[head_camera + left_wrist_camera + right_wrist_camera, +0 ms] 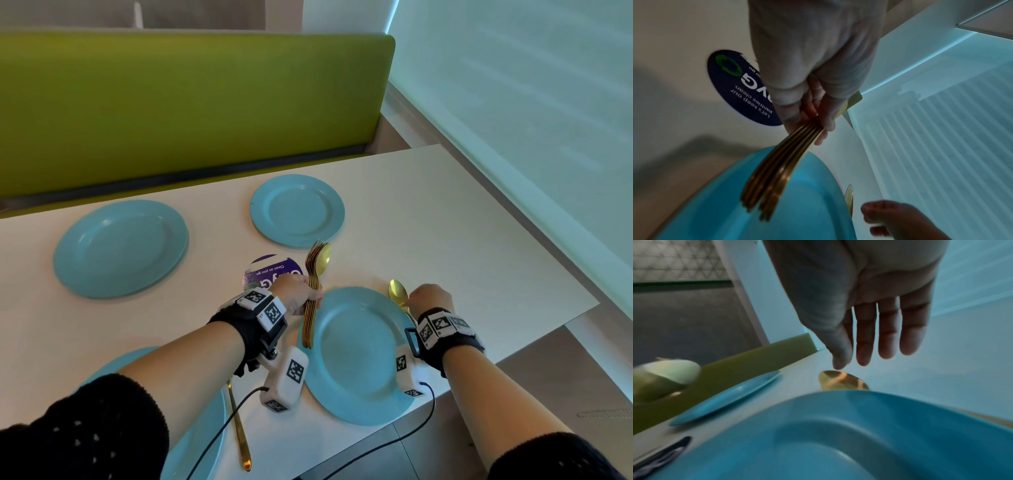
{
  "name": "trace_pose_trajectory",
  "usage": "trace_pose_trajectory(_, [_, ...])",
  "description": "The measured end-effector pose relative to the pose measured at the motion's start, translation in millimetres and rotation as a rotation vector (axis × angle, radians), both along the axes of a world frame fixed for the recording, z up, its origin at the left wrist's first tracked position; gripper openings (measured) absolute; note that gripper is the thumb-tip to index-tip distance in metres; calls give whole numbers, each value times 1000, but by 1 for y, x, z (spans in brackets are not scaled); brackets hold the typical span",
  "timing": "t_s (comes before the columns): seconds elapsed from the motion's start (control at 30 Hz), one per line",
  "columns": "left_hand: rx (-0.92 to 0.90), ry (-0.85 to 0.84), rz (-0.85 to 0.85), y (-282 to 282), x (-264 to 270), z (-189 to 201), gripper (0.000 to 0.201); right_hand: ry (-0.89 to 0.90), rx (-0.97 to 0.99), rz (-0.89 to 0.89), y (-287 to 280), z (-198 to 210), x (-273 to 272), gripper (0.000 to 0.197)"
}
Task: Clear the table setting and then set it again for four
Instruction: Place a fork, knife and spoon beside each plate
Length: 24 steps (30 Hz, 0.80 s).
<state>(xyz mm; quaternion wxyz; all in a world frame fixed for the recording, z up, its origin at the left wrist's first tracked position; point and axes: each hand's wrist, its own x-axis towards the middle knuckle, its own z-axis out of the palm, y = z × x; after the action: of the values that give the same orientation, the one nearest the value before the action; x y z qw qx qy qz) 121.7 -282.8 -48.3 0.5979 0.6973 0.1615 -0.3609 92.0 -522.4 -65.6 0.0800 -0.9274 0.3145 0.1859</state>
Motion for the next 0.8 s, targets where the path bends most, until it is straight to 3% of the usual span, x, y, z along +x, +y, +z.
trace_pose_trajectory(0.13, [18, -8, -18, 7, -3, 1, 13, -241, 201, 64, 39, 26, 12, 22])
trace_pose_trajectory(0.23, [28, -36, -54, 15, -6, 4, 15, -305, 327, 177, 84, 40, 16, 19])
trace_pose_trajectory(0.37, [48, -68, -85, 32, -10, 9, 21, -253, 387, 416, 148, 48, 11, 22])
trace_pose_trajectory(0.53, [50, -76, -105, 67, -13, 12, 23, -210, 367, 466, 188, 45, 0, 30])
trace_pose_trajectory(0.8, [58, -46, -186, 127, -24, 16, 19, -200, 305, 600, 241, 49, -15, 27])
